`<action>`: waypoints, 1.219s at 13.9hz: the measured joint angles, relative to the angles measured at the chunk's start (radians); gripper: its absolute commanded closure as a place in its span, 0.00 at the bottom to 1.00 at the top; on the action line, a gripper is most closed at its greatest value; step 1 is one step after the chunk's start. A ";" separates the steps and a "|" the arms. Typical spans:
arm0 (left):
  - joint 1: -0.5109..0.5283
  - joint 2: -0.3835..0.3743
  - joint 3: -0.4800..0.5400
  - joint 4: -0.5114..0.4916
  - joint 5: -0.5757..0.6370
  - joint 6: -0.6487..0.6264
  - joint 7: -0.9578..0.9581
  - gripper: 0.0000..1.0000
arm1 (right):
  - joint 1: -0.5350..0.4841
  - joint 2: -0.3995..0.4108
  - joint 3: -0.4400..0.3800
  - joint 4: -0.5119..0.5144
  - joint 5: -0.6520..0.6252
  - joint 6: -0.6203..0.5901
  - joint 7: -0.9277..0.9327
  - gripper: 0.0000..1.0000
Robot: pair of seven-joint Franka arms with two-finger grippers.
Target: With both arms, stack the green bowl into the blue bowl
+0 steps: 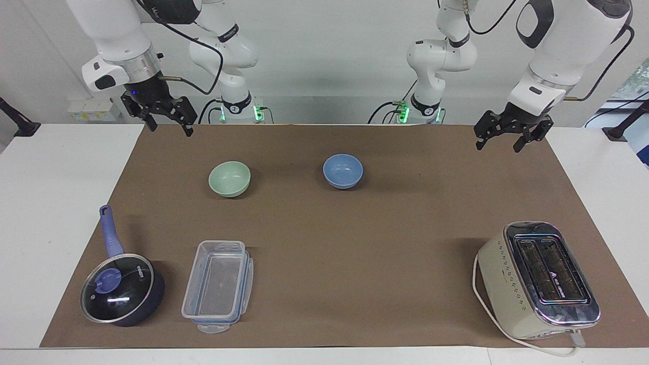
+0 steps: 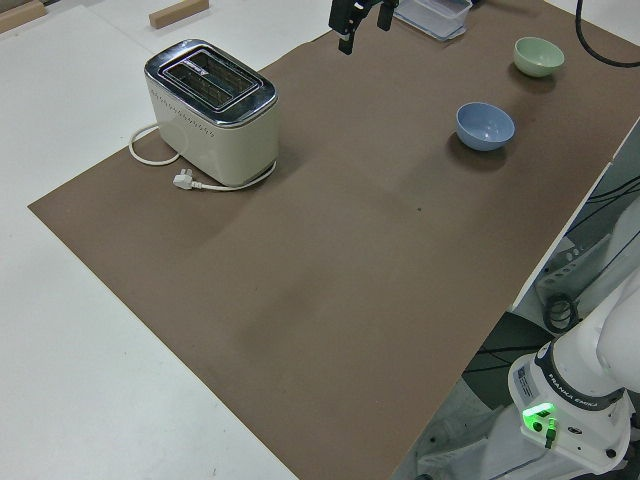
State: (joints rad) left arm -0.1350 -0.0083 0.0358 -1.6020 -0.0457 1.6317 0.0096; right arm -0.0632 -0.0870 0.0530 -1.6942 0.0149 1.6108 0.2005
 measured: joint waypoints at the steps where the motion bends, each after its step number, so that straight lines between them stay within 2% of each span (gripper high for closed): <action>1: 0.004 0.001 0.001 0.001 0.000 0.000 0.000 0.00 | 0.000 -0.013 0.000 -0.037 0.000 0.025 -0.008 0.00; 6: 0.016 0.008 -0.001 0.001 0.000 -0.006 0.000 0.00 | -0.027 -0.065 -0.003 -0.245 0.022 0.181 -0.100 0.00; 10: 0.016 0.008 -0.001 0.001 0.000 -0.009 0.000 0.00 | -0.037 -0.064 -0.004 -0.408 0.066 0.315 -0.157 0.00; 14: 0.016 0.008 -0.001 0.001 0.000 -0.011 0.000 0.00 | -0.067 -0.059 -0.007 -0.619 0.133 0.549 -0.286 0.00; 17: 0.017 0.008 -0.001 0.001 0.000 -0.011 0.000 0.00 | -0.068 -0.055 -0.006 -0.708 0.156 0.637 -0.305 0.00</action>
State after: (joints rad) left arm -0.1185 -0.0004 0.0350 -1.6014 -0.0457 1.6205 0.0093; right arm -0.1317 -0.1424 0.0467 -2.4019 0.1709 2.2474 -0.1042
